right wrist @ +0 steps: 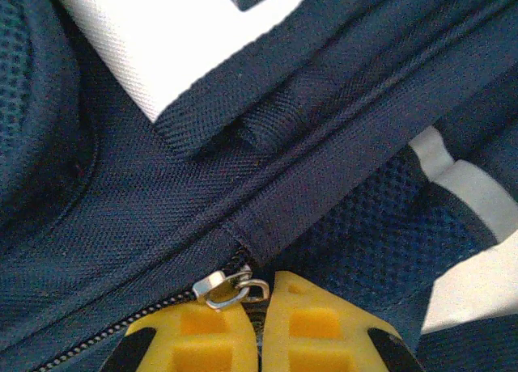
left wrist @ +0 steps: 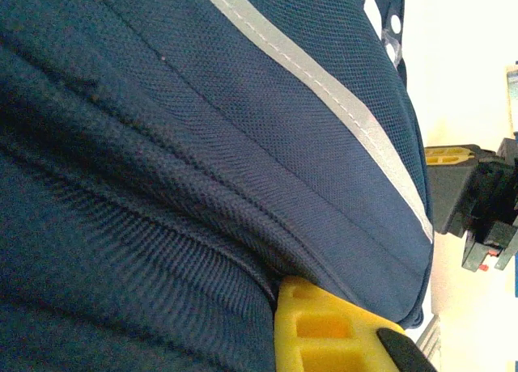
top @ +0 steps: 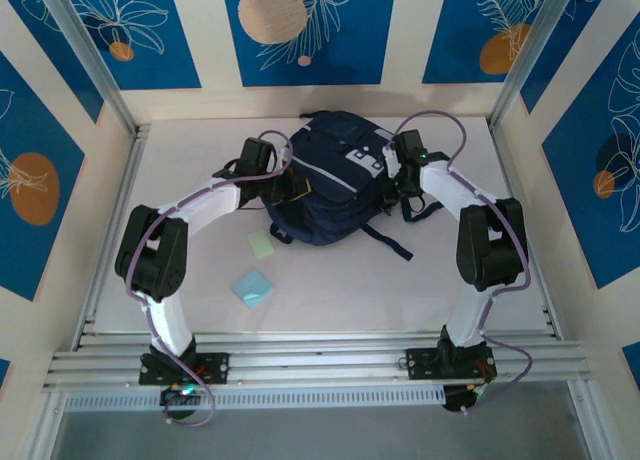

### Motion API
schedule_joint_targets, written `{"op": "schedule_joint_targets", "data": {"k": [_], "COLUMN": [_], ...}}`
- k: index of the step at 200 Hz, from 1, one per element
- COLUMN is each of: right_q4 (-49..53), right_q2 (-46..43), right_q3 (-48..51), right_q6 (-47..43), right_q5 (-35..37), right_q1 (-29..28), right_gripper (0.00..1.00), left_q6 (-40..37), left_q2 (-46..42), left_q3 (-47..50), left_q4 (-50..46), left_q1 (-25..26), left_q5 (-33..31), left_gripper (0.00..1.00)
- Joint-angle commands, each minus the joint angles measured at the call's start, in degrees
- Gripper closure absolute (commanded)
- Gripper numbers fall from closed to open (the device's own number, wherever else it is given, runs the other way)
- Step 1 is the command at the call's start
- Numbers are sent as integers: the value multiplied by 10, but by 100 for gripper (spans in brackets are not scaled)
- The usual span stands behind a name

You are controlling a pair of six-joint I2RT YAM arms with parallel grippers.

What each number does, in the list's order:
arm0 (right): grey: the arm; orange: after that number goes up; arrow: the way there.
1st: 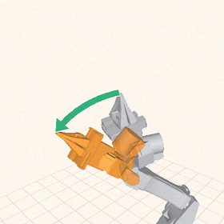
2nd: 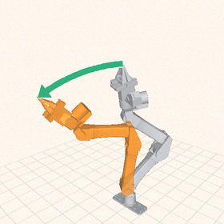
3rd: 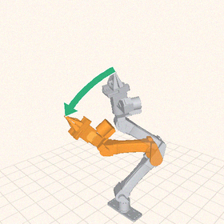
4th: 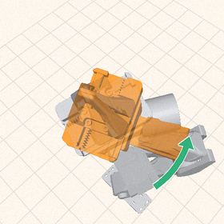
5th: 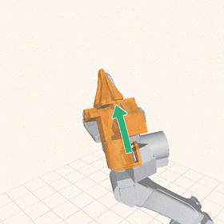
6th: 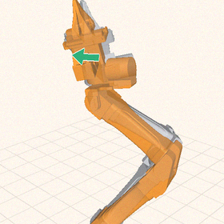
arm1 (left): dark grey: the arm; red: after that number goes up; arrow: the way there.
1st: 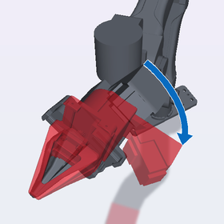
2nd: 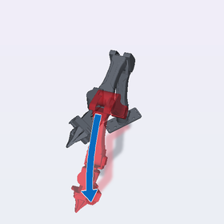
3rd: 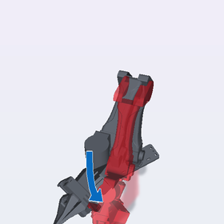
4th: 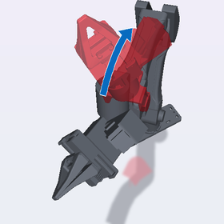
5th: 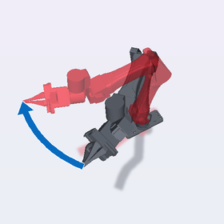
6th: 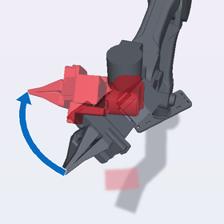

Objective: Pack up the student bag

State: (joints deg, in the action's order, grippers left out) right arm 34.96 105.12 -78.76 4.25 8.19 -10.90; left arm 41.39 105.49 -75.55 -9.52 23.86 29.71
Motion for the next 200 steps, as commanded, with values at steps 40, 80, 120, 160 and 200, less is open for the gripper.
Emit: {"op": "schedule_joint_targets", "data": {"k": [40,80,120,160,200], "right_q4": [-30,-45,-11,-42,-112], "right_q2": [1,-54,-131,-173,-165], "right_q3": [-10,34,69,99,118], "right_q6": [104,72,82,179,260], "right_q5": [-56,-47,36,-11,-50], "right_q1": [108,68,9,-48,-96], "right_gripper": [100,83,42,29,24], "left_q6": [-61,-44,-14,-23,-102], "left_q2": [-26,-21,-25,-71,-116], "left_q3": [-16,-15,-9,31,63], "left_q4": [-83,-49,-9,7,-83], "left_q1": [-30,-16,4,5,5], "left_q5": [56,70,74,41,-29], "left_gripper": [100,100,73,48,41]}}
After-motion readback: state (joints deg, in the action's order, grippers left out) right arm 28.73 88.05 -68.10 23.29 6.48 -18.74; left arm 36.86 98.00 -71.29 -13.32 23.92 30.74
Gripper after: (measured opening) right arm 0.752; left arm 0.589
